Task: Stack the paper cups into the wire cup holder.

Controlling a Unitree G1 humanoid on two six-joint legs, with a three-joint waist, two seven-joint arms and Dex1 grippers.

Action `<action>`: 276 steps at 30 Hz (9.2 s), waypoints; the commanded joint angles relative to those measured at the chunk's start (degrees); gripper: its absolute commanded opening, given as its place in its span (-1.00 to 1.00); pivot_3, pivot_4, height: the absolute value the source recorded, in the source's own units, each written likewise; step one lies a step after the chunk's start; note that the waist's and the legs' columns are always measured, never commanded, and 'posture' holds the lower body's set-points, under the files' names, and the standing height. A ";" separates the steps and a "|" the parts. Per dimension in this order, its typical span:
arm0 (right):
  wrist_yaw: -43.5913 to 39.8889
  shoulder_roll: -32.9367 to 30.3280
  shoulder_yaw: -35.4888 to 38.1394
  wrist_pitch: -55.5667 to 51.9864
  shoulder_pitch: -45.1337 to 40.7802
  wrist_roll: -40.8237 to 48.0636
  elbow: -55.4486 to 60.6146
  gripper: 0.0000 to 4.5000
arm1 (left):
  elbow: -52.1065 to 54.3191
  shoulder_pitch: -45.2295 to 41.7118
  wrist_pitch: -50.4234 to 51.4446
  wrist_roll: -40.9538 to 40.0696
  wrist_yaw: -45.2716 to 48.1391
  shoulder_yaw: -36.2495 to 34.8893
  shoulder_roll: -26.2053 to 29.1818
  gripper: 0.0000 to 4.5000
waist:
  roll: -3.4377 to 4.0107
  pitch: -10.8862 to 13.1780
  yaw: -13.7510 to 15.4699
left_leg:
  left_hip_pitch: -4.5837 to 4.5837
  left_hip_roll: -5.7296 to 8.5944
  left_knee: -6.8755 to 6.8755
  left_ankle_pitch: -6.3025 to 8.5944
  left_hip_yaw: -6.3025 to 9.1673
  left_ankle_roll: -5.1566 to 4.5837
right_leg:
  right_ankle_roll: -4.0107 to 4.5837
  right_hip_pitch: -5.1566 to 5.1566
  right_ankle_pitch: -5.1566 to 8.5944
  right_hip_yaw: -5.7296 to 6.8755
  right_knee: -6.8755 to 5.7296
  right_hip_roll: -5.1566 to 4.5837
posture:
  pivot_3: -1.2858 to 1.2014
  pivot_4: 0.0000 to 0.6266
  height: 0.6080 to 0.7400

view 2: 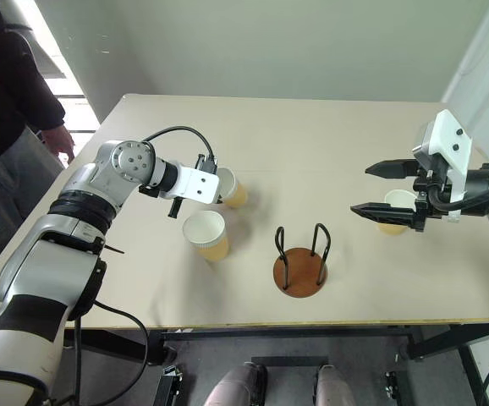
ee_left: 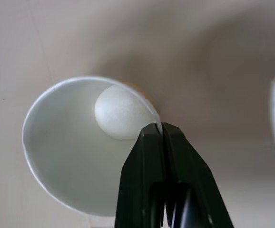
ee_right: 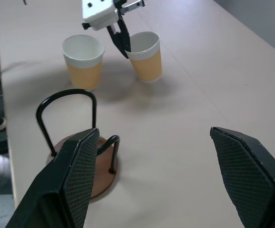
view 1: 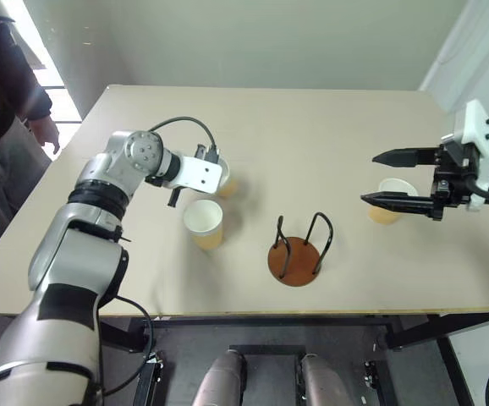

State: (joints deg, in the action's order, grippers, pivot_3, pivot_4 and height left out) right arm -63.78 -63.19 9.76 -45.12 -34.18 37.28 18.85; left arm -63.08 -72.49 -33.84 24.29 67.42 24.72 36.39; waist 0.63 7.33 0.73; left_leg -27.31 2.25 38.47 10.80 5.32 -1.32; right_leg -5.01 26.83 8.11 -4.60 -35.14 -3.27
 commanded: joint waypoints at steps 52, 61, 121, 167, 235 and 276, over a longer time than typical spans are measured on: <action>-18.95 -9.02 11.35 4.15 7.40 12.46 -0.30 0.68 | 30.86 -34.43 28.45 -66.95 25.08 40.01 6.89 -0.98 | 0.13 0.05 0.26 | -0.54 -0.03 0.67 0.22 -0.68 -0.44 | -0.54 0.05 -0.10 -0.03 0.18 -0.07 | 0.03 -0.52 1.00; -19.67 -10.92 13.26 2.36 8.69 13.54 -0.33 0.68 | 34.10 -34.38 25.44 -68.21 25.08 44.62 6.69 -0.98 | 0.14 0.07 0.60 | -0.60 -0.01 0.77 0.27 -0.56 -0.43 | -0.57 0.00 -0.06 -0.16 0.22 -0.14 | 0.03 -0.52 1.00; -20.72 -13.28 15.89 0.45 11.93 13.42 -0.57 0.68 | 32.92 -34.59 17.22 -64.16 25.08 53.41 1.31 -0.98 | 0.14 0.08 0.90 | -0.64 0.00 0.82 0.35 -0.48 -0.43 | -0.61 -0.04 -0.03 -0.13 0.23 -0.18 | 0.03 -0.52 1.00; -10.44 -5.36 -20.58 49.42 -8.41 -39.03 -36.75 0.68 | 38.13 -12.98 53.63 -66.64 25.08 12.95 11.58 0.99 | 0.27 0.08 0.45 | -0.51 -0.04 1.30 0.30 -0.61 -0.88 | -0.83 -0.22 -0.41 -0.16 0.21 -0.15 | 0.03 -0.52 1.00; -28.71 4.80 -28.50 5.97 -36.36 -26.03 2.66 -0.98 | 34.82 -3.46 40.71 -54.33 25.08 10.60 11.74 1.00 | 0.28 0.09 -0.20 | -0.08 -0.04 -0.26 -0.14 -0.05 -0.05 | 0.46 0.10 -0.06 0.07 0.18 -0.01 | 0.03 -0.52 1.00; -28.71 6.86 -36.43 17.38 -27.50 -33.70 4.71 -0.98 | 33.74 -3.57 38.91 -53.88 25.08 11.12 11.24 1.00 | 0.27 0.08 -0.31 | -0.08 -0.08 -0.31 -0.36 0.08 0.01 | 0.47 0.13 -0.07 0.10 0.05 -0.02 | 0.03 -0.52 1.00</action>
State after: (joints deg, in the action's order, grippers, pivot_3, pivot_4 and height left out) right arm -92.17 -56.30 -26.92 -28.85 -61.25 4.23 23.33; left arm -30.41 -75.24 5.36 -29.50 90.88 37.21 46.96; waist 0.90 7.40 0.42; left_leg -27.39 2.19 38.16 10.44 5.36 -1.31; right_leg -4.54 26.95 8.03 -4.47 -35.09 -3.24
